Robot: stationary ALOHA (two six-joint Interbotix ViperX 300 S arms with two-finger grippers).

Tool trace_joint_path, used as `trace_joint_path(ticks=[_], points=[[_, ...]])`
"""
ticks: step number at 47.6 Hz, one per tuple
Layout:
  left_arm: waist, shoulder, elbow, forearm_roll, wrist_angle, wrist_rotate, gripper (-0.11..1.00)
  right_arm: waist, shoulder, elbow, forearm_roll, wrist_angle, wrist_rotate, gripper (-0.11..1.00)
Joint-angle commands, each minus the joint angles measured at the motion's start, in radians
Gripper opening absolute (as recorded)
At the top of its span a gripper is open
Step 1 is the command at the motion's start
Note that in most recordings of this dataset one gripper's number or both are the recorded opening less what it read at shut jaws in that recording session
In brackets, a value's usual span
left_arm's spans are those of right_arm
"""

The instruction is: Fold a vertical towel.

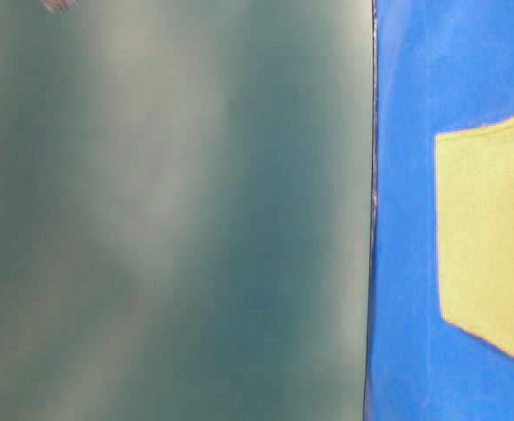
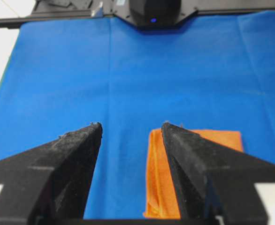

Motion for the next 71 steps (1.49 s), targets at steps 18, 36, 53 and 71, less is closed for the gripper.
trace_joint_path(ticks=[18, 36, 53, 71], points=[[0.064, -0.227, 0.075, 0.002, 0.141, 0.041, 0.54, -0.038, -0.259, 0.176, -0.037, 0.028, -0.002, 0.58], [0.132, -0.505, 0.305, 0.000, 0.146, -0.009, 0.54, -0.141, -0.388, 0.400, -0.029, -0.051, 0.006, 0.58], [0.133, -0.518, 0.374, 0.002, 0.141, -0.048, 0.54, -0.143, -0.305, 0.494, 0.037, -0.179, 0.008, 0.58], [0.133, -0.515, 0.376, 0.000, 0.141, -0.048, 0.54, -0.143, -0.290, 0.499, 0.037, -0.184, 0.006, 0.58]])
